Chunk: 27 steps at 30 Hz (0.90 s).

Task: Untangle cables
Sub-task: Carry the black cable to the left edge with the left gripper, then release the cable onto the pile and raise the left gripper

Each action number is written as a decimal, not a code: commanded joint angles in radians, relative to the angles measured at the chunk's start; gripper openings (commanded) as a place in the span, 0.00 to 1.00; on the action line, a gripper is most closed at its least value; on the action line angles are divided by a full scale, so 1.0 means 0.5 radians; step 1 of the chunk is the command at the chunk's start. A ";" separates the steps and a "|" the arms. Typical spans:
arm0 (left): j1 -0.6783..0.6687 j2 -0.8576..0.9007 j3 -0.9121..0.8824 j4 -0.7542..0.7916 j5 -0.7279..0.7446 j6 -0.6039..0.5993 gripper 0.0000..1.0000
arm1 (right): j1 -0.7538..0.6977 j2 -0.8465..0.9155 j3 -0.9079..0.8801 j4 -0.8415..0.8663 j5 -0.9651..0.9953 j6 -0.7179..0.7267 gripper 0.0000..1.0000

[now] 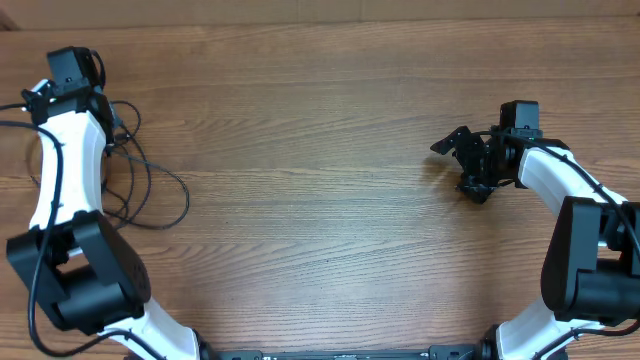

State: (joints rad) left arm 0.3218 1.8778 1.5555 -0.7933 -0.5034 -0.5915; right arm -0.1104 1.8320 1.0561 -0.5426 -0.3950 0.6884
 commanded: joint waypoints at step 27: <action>-0.201 0.063 -0.105 -0.235 1.098 0.040 0.92 | 0.002 0.120 -0.083 -0.008 0.115 -0.014 1.00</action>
State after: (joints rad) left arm 0.2543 1.9072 1.5280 -0.8959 0.0158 -0.5732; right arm -0.1108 1.8320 1.0561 -0.5423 -0.3943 0.6880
